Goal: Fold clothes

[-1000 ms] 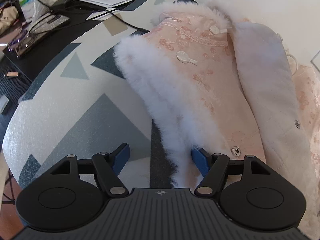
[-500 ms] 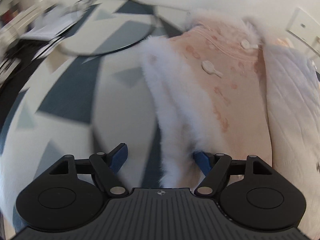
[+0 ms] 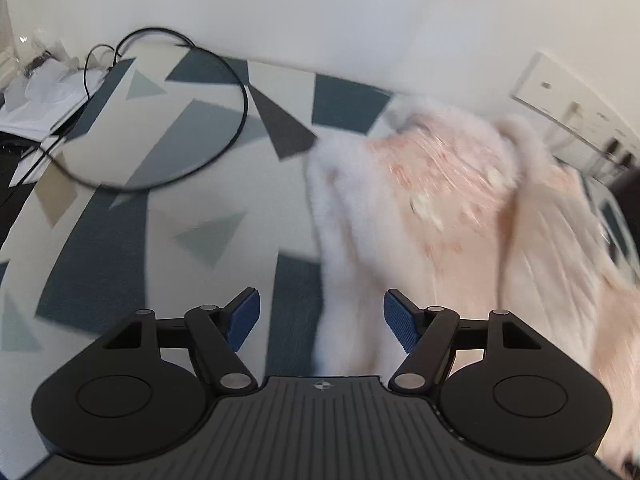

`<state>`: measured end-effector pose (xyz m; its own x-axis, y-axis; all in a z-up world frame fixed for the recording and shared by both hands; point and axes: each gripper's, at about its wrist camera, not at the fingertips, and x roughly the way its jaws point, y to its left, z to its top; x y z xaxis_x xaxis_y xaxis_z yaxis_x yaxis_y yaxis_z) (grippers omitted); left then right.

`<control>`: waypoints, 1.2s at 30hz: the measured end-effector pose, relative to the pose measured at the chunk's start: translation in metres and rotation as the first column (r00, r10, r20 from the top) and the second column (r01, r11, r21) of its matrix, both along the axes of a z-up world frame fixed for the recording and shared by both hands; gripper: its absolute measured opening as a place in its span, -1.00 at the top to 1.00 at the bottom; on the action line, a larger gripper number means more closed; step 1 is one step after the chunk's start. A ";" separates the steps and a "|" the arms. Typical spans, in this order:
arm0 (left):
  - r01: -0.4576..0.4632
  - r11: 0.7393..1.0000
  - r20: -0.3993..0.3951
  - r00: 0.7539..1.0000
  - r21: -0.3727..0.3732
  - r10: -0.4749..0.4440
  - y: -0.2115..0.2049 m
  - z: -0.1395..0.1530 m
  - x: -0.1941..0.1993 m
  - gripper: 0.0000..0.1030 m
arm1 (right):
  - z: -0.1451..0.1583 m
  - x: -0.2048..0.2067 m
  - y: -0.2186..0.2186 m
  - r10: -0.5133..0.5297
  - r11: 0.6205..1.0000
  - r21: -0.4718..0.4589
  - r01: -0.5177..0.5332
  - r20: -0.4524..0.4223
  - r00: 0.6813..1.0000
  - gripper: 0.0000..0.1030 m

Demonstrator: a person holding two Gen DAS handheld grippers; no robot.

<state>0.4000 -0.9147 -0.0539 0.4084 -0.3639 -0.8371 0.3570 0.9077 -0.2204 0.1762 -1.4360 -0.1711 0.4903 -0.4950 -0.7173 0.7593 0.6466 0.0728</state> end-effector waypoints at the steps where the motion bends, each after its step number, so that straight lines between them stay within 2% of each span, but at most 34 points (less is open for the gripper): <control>1: 0.028 1.000 -0.007 1.000 -0.009 -0.028 0.008 0.001 -0.009 -0.36 | 0.008 -0.001 0.006 0.011 1.000 -0.026 -0.010 0.016 1.000 0.09; 3: 0.089 0.996 -0.015 0.996 -0.028 -0.090 0.021 0.005 -0.027 -0.36 | 0.022 0.005 0.019 0.074 0.995 -0.073 -0.071 0.037 0.997 -0.04; 5: 0.154 0.988 -0.028 0.988 -0.032 -0.154 0.027 0.003 -0.049 -0.37 | 0.028 0.018 0.034 0.177 0.979 -0.103 -0.174 0.022 0.984 -0.19; 7: 0.219 0.976 -0.037 0.975 -0.011 -0.219 0.026 -0.003 -0.072 -0.37 | 0.024 0.037 0.048 0.300 0.950 -0.083 -0.300 -0.013 0.954 -0.31; 9: 0.223 0.975 -0.024 0.975 0.018 -0.223 0.020 -0.014 -0.089 -0.37 | 0.018 0.056 0.062 0.423 0.904 -0.051 -0.425 -0.046 0.905 -0.37; 11: 0.217 0.975 -0.008 0.976 0.045 -0.217 0.013 -0.024 -0.104 -0.21 | 0.008 0.073 0.075 0.507 0.860 -0.015 -0.511 -0.090 0.857 -0.37; 13: 0.197 0.978 0.022 0.980 0.068 -0.199 0.008 -0.026 -0.107 0.17 | -0.004 0.086 0.082 0.562 0.825 0.027 -0.564 -0.131 0.816 -0.35; 14: 0.184 0.980 0.038 0.981 0.079 -0.188 0.005 -0.027 -0.107 0.26 | -0.010 0.091 0.084 0.577 0.815 0.043 -0.578 -0.147 0.803 -0.35; 16: 0.158 0.983 0.063 0.984 0.097 -0.165 0.001 -0.027 -0.104 0.55 | -0.016 0.099 0.086 0.591 0.805 0.056 -0.591 -0.153 0.792 -0.35; 18: 0.140 0.986 0.060 0.987 0.096 -0.146 0.001 -0.027 -0.096 0.67 | -0.019 0.107 0.084 0.600 0.799 0.065 -0.598 -0.142 0.787 -0.36; 25: 0.090 0.987 0.091 0.990 0.135 -0.103 -0.009 -0.027 -0.073 0.67 | -0.028 0.139 0.082 0.618 0.786 0.060 -0.615 -0.099 0.780 -0.40; 29: 0.039 0.989 0.090 0.995 0.140 -0.052 -0.020 -0.027 -0.041 0.66 | -0.031 0.162 0.080 0.630 0.777 0.054 -0.627 -0.076 0.773 -0.43; 33: -0.007 0.992 0.071 0.997 0.129 -0.003 -0.026 -0.027 -0.008 0.56 | -0.033 0.190 0.076 0.633 0.774 0.043 -0.632 -0.059 0.772 -0.46; 35: -0.016 0.994 0.040 0.999 0.106 0.012 -0.025 -0.025 0.002 0.37 | -0.033 0.201 0.074 0.631 0.776 0.041 -0.630 -0.054 0.774 -0.48; 36: -0.017 0.995 0.014 1.000 0.098 0.016 -0.023 -0.023 0.005 0.02 | -0.033 0.205 0.072 0.629 0.778 0.047 -0.627 -0.051 0.776 -0.50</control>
<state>0.4055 -0.9376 -0.0772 0.4252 -0.2738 -0.8627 0.3444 0.9304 -0.1256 0.3812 -1.3640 -0.2042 0.6412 -0.0732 -0.7639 0.1889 0.9799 0.0646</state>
